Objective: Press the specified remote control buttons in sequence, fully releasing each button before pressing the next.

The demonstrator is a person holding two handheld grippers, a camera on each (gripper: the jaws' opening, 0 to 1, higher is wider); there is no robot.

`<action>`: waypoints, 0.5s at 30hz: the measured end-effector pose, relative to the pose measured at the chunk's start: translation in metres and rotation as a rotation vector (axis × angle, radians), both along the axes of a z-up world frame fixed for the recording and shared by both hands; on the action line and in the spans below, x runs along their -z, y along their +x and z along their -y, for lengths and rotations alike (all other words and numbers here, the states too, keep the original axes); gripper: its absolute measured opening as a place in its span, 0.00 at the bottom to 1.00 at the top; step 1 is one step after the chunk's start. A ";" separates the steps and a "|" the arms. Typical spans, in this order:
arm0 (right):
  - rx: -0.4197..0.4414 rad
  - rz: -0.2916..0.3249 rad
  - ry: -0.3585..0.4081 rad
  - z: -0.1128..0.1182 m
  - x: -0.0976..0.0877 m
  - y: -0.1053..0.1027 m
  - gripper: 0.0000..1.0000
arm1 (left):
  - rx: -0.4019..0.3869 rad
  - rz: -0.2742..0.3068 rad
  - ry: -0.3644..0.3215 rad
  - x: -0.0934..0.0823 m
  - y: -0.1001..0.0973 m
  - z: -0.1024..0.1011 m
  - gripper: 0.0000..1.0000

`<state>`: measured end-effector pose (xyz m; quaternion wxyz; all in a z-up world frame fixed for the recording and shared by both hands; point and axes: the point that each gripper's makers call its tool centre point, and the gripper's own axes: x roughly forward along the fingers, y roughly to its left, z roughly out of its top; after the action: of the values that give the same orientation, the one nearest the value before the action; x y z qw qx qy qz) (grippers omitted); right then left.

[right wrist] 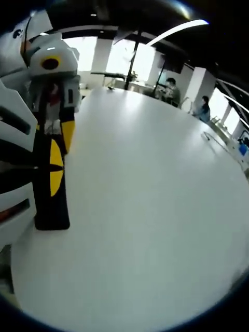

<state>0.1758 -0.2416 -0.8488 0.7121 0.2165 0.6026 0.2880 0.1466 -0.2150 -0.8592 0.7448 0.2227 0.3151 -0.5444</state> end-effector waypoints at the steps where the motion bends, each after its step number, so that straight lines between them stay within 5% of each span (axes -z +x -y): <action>1: 0.005 0.003 -0.003 0.001 0.000 0.001 0.00 | 0.000 0.000 0.000 0.000 0.000 0.000 0.25; 15: 0.039 -0.052 0.043 0.002 -0.005 -0.003 0.00 | -0.001 0.001 -0.001 0.000 0.000 0.000 0.25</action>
<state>0.1732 -0.2437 -0.8443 0.6968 0.2507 0.6103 0.2813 0.1466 -0.2152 -0.8590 0.7452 0.2222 0.3147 -0.5442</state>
